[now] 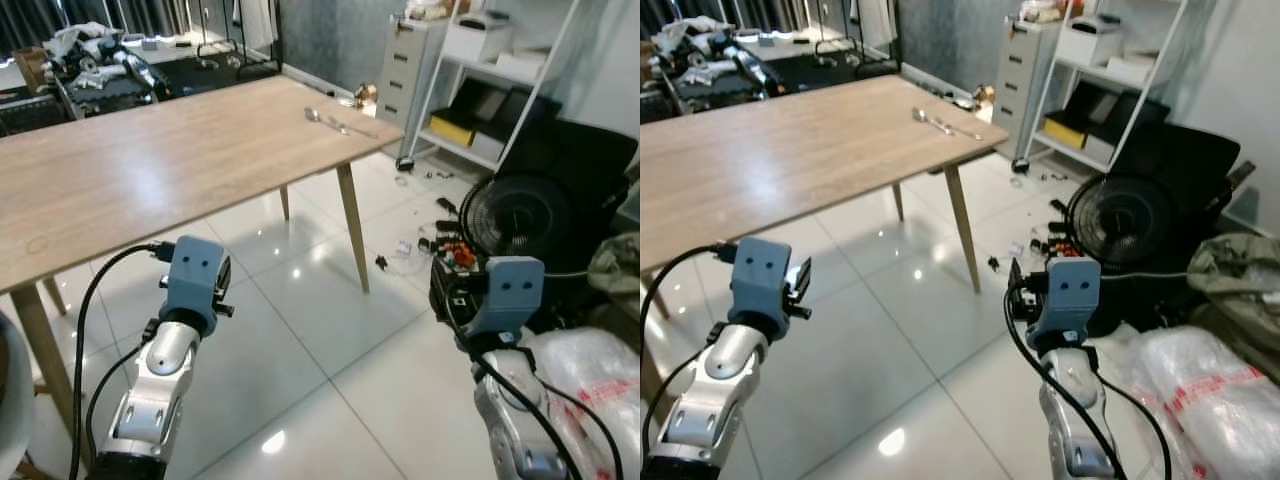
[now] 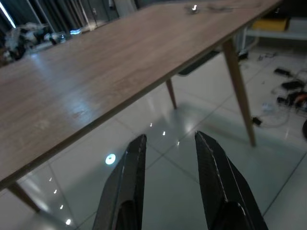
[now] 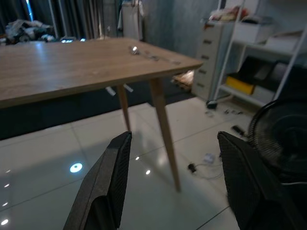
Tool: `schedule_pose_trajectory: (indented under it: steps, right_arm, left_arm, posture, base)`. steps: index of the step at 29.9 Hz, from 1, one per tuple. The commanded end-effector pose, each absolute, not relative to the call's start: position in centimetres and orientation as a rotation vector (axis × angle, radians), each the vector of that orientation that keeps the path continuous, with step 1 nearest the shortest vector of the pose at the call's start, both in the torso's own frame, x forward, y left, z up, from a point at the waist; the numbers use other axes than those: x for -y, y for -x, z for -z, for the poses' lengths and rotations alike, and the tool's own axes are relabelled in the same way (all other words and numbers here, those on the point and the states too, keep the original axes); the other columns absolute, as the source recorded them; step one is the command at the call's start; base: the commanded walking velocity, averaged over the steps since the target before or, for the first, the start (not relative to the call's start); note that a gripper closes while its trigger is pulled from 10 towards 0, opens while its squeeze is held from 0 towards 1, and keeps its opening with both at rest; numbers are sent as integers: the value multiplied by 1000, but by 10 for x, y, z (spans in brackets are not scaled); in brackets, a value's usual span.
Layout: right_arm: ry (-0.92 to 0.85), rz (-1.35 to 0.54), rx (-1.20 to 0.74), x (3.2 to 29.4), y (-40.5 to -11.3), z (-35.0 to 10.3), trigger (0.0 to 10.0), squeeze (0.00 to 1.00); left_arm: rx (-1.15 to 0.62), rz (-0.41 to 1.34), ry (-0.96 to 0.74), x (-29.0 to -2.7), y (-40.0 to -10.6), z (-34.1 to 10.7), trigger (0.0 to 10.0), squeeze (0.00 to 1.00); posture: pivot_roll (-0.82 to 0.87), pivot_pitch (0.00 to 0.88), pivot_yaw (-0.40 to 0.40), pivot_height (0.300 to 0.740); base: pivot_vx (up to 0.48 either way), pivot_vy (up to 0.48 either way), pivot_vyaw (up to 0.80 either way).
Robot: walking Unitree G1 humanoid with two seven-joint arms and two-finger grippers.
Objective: Setting the table
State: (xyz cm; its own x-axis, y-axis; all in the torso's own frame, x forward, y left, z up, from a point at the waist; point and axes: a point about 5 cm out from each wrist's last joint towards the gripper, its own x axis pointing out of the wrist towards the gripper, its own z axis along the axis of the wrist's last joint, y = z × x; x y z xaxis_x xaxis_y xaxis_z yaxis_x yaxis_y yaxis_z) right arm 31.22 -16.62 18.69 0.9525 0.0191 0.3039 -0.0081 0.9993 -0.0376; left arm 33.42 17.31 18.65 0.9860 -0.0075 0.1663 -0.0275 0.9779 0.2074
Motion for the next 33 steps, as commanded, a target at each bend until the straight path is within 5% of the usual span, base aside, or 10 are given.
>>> schedule_pose_trajectory:
  steps: [1, 33]
  right_arm:
    - [35, 10, 299, 173, -311, -186, 10000, 0]
    - [21, 121, 306, 186, -315, -192, 10000, 0]
  left_arm:
    - [151, -10, -207, -173, -334, -184, 10000, 0]
    - [170, -10, -197, -173, -340, -193, 10000, 0]
  posture:
    - [75, 102, 90, 740]
    - [73, 83, 94, 740]
  base:
    - [480, 0, 0]
    - [480, 0, 0]
